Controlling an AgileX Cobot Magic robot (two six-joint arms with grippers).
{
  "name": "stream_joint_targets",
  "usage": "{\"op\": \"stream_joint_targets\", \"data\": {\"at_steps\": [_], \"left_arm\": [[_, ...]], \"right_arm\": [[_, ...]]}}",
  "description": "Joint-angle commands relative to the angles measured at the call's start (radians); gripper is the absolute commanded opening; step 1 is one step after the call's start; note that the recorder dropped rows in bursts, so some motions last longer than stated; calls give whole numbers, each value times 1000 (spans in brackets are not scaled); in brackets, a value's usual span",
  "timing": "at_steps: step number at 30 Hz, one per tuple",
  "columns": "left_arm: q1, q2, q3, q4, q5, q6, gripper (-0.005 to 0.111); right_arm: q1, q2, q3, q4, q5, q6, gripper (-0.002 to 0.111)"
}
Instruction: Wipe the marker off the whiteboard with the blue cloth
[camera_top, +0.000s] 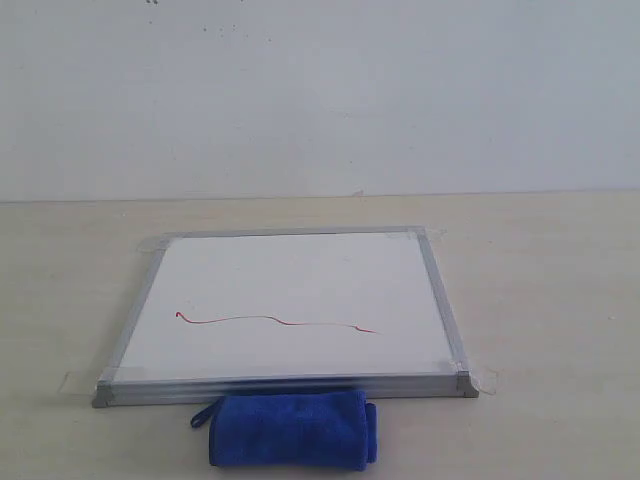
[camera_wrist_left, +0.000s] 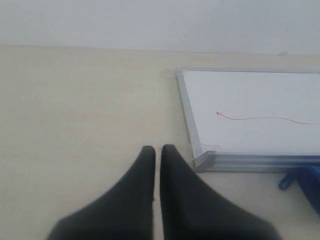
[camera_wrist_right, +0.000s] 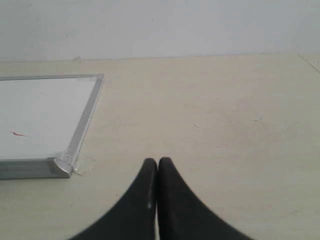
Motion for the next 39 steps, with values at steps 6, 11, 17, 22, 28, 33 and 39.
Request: {"op": "stream_joint_targets", "data": {"at_steps": [6,11,17,22,28,33,39], "left_arm": [[-5,-2,-1,-12,8,-51,4],[-5,-2,-1,-12,8,-51,4],[-5,-2,-1,-12,8,-51,4],[-5,-2,-1,-12,8,-51,4],[-5,-2,-1,-12,8,-51,4],[-5,-2,-1,-12,8,-51,4],[-5,-2,-1,-12,8,-51,4]], "right_arm": [[-3,-4,-1,0,-10,-3,0],[-3,-4,-1,0,-10,-3,0],[-3,-4,-1,0,-10,-3,0],[-3,-4,-1,0,-5,-3,0],[-3,-4,-1,0,-5,-3,0],[-3,-4,-1,0,-5,-3,0],[-3,-4,-1,24,-212,32,0]]}}
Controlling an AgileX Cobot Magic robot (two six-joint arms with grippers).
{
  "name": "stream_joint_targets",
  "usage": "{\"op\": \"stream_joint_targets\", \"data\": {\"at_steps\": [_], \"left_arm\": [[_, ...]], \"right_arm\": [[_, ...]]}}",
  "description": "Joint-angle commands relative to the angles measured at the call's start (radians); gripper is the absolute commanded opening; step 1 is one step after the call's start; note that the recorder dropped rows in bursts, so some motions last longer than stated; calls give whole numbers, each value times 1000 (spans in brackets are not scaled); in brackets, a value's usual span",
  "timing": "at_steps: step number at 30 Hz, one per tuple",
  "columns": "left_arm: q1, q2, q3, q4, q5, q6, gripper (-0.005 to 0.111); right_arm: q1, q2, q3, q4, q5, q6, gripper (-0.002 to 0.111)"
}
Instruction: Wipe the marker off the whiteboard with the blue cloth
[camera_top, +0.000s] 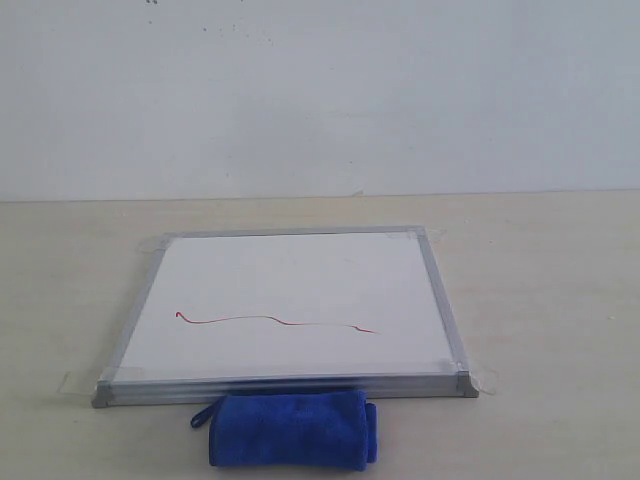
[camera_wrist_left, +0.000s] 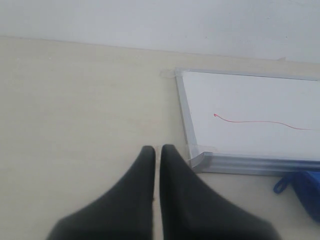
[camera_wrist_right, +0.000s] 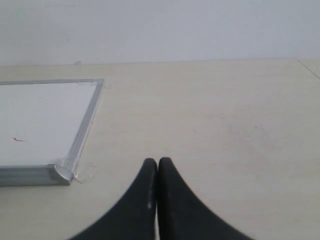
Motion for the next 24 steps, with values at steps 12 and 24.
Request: {"op": "stream_joint_targets", "data": {"at_steps": [12,24], "left_arm": [[-5,-2,-1,-9,6,-10,4],[-5,-2,-1,-9,6,-10,4]], "right_arm": [[-3,-4,-1,50,-925,181,0],[-3,154,-429,-145,-484,388,0]]}}
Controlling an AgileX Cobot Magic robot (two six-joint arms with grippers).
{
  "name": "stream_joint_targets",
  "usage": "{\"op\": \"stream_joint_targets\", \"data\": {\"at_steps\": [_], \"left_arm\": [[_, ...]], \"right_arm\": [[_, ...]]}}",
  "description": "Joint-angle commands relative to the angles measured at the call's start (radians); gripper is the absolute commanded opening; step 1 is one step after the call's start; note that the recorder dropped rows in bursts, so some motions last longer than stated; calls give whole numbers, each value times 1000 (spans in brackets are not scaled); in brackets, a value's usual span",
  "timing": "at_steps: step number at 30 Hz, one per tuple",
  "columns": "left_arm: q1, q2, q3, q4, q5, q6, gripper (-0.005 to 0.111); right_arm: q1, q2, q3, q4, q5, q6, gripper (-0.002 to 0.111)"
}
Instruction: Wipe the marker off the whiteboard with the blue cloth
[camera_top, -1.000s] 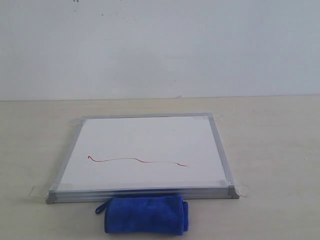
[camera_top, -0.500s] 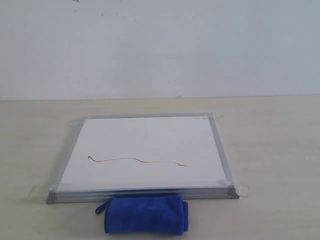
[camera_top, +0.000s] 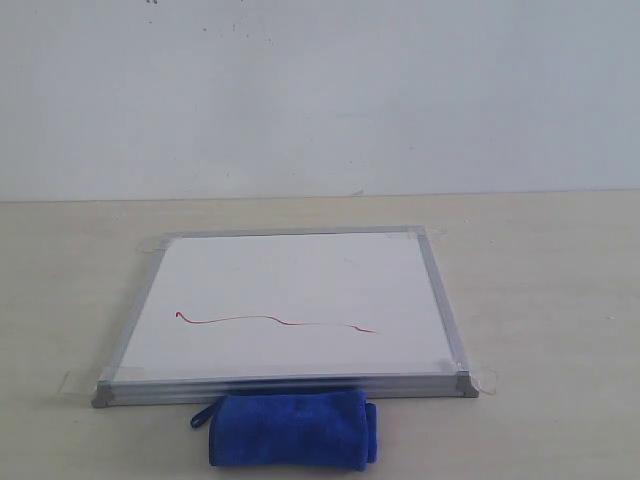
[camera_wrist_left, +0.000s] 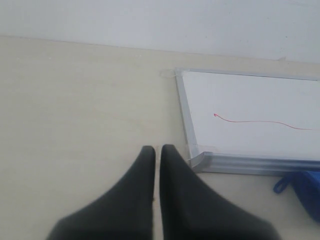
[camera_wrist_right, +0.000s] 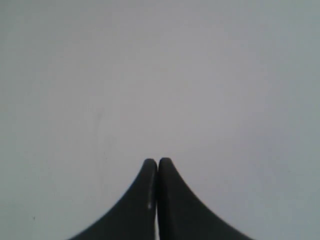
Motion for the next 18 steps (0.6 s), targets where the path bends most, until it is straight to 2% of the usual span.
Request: {"op": "stream_joint_targets", "data": {"at_steps": [1,5,7,12,18], "left_arm": [[-5,-2,-1,-9,6,-10,4],[-5,-2,-1,-9,6,-10,4],[-5,-2,-1,-9,6,-10,4],[-5,-2,-1,-9,6,-10,4],[-5,-2,-1,-9,6,-10,4]], "right_arm": [[-3,167,-228,-72,375,27,0],[-1,371,-369,-72,680,23,0],[-1,462,-400,-70,773,23,0],[-1,655,-402,-54,813,26,0],[-1,796,-402,12,944,-1,0]]}}
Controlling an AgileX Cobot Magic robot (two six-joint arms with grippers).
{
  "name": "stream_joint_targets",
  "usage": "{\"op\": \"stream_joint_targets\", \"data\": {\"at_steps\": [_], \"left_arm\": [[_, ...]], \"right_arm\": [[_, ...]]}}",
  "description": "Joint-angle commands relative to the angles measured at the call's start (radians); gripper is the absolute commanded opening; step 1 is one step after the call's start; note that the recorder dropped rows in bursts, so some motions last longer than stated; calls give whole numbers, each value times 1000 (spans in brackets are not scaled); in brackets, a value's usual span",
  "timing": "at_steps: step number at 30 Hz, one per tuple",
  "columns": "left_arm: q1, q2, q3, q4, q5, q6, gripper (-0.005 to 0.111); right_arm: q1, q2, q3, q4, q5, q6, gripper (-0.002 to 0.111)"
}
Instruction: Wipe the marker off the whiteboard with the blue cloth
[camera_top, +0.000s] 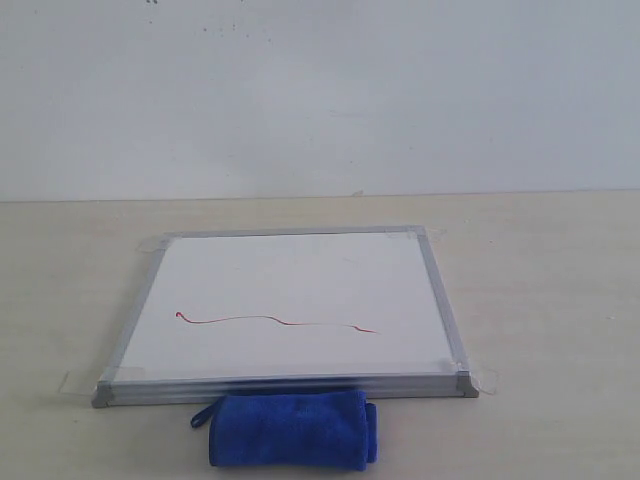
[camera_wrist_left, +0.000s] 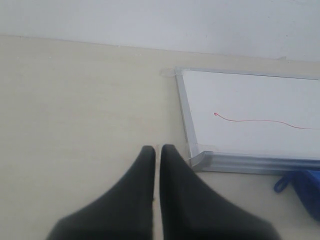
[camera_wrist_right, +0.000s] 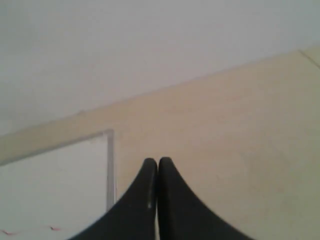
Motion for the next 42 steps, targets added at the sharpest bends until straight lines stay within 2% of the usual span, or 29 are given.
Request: {"op": "stream_joint_targets", "data": {"at_steps": [1,3,5,8,10,15,21,25,29,31,36,38,42], "left_arm": [[-5,-2,-1,-9,2,-10,4],[-5,-2,-1,-9,2,-10,4],[-5,-2,-1,-9,2,-10,4],[-5,-2,-1,-9,2,-10,4],[-5,-2,-1,-9,2,-10,4],[-5,-2,-1,-9,2,-10,4],[-5,-2,-1,-9,2,-10,4],[-5,-2,-1,-9,2,-10,4],[-5,-2,-1,-9,2,-10,4],[-5,-2,-1,-9,2,-10,4],[-5,-2,-1,-9,2,-10,4],[-5,-2,-1,-9,2,-10,4],[-5,-2,-1,-9,2,-10,4]], "right_arm": [[-1,100,-6,56,84,-50,0],[-1,142,-6,118,91,-152,0],[30,182,-6,258,106,-374,0],[127,246,-6,518,158,-785,0],[195,293,-6,616,174,-954,0],[336,423,-30,634,180,-977,0],[406,611,-227,623,460,-971,0],[433,680,-319,606,457,-1016,0],[484,722,-330,601,319,-1176,0],[517,752,-330,601,272,-1258,5],[608,837,-330,601,156,-1328,38],[625,866,-335,604,137,-1328,46],[640,918,-348,600,108,-1340,44]]}}
